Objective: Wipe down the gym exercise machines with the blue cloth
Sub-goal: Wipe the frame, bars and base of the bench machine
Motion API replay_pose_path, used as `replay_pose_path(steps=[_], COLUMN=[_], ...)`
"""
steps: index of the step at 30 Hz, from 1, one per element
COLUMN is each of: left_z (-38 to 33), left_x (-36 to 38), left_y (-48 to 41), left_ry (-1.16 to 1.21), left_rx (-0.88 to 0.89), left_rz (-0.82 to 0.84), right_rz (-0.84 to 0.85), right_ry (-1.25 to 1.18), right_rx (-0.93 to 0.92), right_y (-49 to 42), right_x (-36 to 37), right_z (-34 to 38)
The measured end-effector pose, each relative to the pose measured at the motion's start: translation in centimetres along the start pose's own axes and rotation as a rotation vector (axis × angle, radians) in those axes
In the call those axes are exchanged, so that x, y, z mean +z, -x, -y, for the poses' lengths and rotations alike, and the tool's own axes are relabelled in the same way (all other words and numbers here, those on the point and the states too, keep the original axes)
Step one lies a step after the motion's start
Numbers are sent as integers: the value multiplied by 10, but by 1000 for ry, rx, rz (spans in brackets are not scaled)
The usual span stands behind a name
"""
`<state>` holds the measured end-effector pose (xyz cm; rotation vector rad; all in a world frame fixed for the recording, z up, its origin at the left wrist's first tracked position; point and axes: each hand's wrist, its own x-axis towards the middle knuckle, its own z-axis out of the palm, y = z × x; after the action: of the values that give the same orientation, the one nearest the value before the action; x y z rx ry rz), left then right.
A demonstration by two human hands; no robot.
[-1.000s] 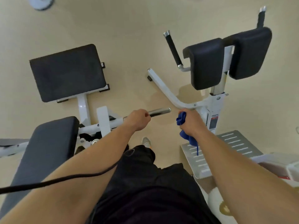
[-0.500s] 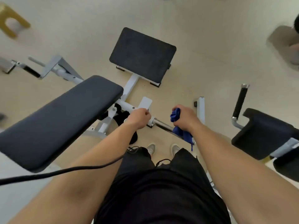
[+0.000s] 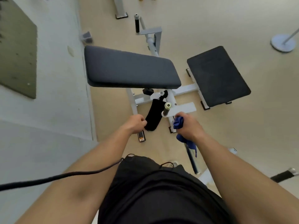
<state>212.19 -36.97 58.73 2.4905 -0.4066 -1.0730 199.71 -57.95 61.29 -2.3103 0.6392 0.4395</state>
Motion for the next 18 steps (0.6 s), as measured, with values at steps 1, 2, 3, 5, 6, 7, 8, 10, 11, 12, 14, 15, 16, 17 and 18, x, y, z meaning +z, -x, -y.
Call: replay_pose_path(steps=[1, 2, 3, 5, 6, 7, 8, 10, 11, 12, 14, 15, 16, 17, 18], left_z=[11, 22, 32, 51, 60, 69, 77, 93, 100, 107, 118, 124, 129, 135, 140], left_x=[-4, -8, -11, -19, -22, -24, -25, -25, -23, -21, -15, -12, -7, -2, 3], left_y=[4, 7, 8, 10, 11, 11, 10, 9, 7, 5, 0, -4, -9, -14, -21], left_ry=[-2, -2, 3, 26, 40, 55, 70, 107, 123, 137, 165, 188, 212, 236, 255], left_rx=[-25, -44, -66, -105, -123, -146, -168, -213, -230, -247, -283, -299, -318, -338, -354], left_rz=[-9, -15, -21, -39, -51, -63, -77, -97, -99, -103, -106, -109, -118, -129, -141], right_rz=[15, 25, 32, 52, 69, 89, 107, 143, 160, 179, 229, 253, 273, 292, 304], right_ry=[20, 38, 47, 44, 42, 46, 53, 69, 80, 96, 134, 150, 166, 181, 199], right_rx=[-31, -64, -89, -135, -158, -178, -201, -243, -257, -271, -294, -295, -293, -291, -291], right_y=[-3, -7, -11, -19, -23, -27, -31, -40, -45, -51, -65, -74, -83, -94, -104], right_x=[7, 14, 22, 38, 47, 55, 63, 77, 83, 87, 97, 103, 108, 114, 119], right_z=[12, 23, 35, 57, 68, 77, 85, 97, 100, 102, 101, 99, 96, 93, 89])
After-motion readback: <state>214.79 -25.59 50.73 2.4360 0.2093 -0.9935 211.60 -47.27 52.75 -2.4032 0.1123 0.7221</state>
